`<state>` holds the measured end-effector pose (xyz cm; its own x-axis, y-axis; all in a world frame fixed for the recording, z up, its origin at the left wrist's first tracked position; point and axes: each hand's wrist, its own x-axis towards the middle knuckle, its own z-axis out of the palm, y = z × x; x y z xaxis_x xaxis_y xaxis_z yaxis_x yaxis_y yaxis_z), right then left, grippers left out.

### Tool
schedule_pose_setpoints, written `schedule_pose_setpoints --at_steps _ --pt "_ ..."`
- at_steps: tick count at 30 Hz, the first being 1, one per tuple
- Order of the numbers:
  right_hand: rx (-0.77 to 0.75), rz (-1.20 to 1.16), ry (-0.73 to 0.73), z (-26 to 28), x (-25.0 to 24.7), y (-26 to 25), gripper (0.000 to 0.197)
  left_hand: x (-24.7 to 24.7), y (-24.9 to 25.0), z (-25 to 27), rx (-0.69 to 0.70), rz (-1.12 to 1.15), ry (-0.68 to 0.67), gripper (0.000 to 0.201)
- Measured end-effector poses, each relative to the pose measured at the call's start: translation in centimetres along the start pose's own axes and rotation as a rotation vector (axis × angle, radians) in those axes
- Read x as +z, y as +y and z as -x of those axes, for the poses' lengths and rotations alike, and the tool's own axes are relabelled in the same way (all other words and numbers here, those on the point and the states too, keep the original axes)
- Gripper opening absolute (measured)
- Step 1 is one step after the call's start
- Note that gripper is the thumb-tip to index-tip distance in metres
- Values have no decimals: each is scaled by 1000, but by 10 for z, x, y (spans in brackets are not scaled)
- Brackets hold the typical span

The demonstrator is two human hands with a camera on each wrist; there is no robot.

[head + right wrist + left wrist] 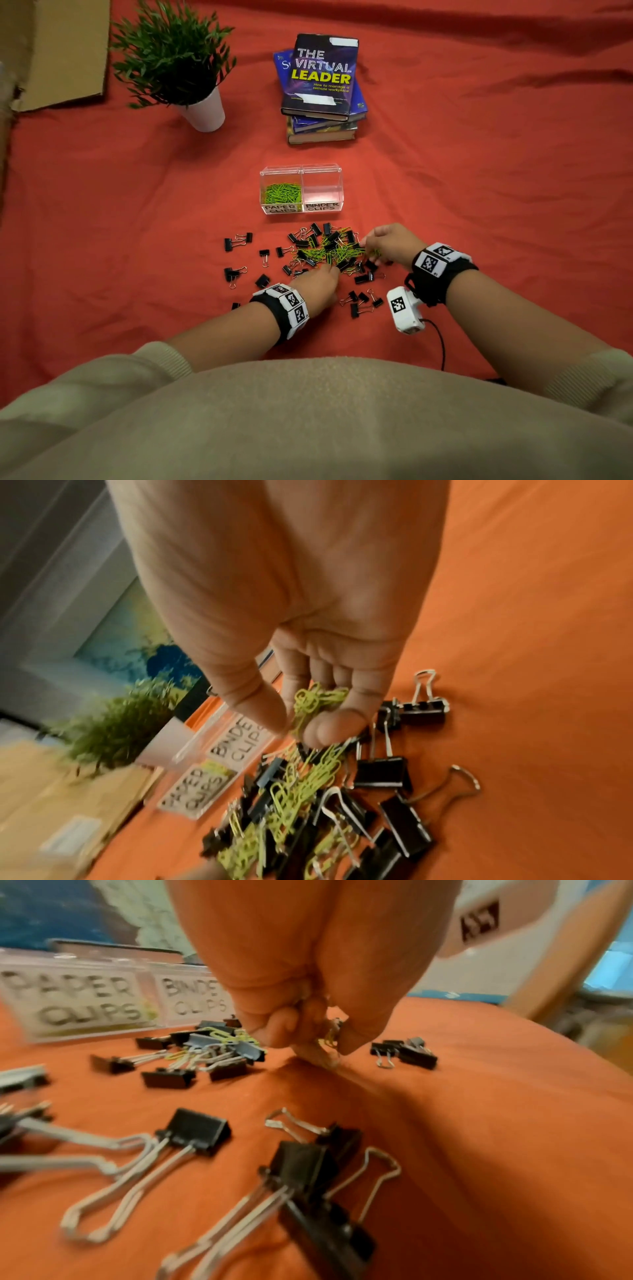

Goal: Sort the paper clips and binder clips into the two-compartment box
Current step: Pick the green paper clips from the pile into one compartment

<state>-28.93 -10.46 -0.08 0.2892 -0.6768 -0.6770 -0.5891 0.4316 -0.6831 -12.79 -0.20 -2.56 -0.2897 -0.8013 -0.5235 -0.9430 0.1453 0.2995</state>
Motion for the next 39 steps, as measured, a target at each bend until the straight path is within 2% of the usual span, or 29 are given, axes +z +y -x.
schedule_pose_setpoints --at_steps 2,5,8,11,16,18,20,22,24,32,35,39 --pt "-62 179 35 -8 7 -4 5 -5 -8 1 -24 162 21 22" --pt "-187 539 67 -14 19 -8 15 -13 -27 4 -90 420 102 6" --pt "-299 777 47 -16 26 -6 23 -27 -44 6 -205 676 189 9" --pt "-305 842 55 -14 32 -1 19 -39 -58 5 -328 885 228 20" --pt "-280 926 42 -11 40 5 17 -48 -67 -6 -404 1093 236 32" --pt "-262 890 40 -11 41 9 9 -48 -64 -11 -415 1068 230 29" --pt "-227 848 26 -11 41 9 4 -45 -59 -13 -386 880 211 24" --pt "-182 778 -6 -9 37 7 6 -42 -54 -13 -358 640 195 23" --pt "-140 663 -31 -6 31 4 11 -36 -53 -13 -324 503 171 15" --pt "-68 170 -41 0 5 -3 12 -26 -63 1 -223 280 25 16" --pt "-8 -9 -51 -4 7 -6 15 -27 -61 2 -205 299 15 7" --pt "75 -211 -81 -8 15 -12 15 -31 -55 -3 -255 629 70 19"
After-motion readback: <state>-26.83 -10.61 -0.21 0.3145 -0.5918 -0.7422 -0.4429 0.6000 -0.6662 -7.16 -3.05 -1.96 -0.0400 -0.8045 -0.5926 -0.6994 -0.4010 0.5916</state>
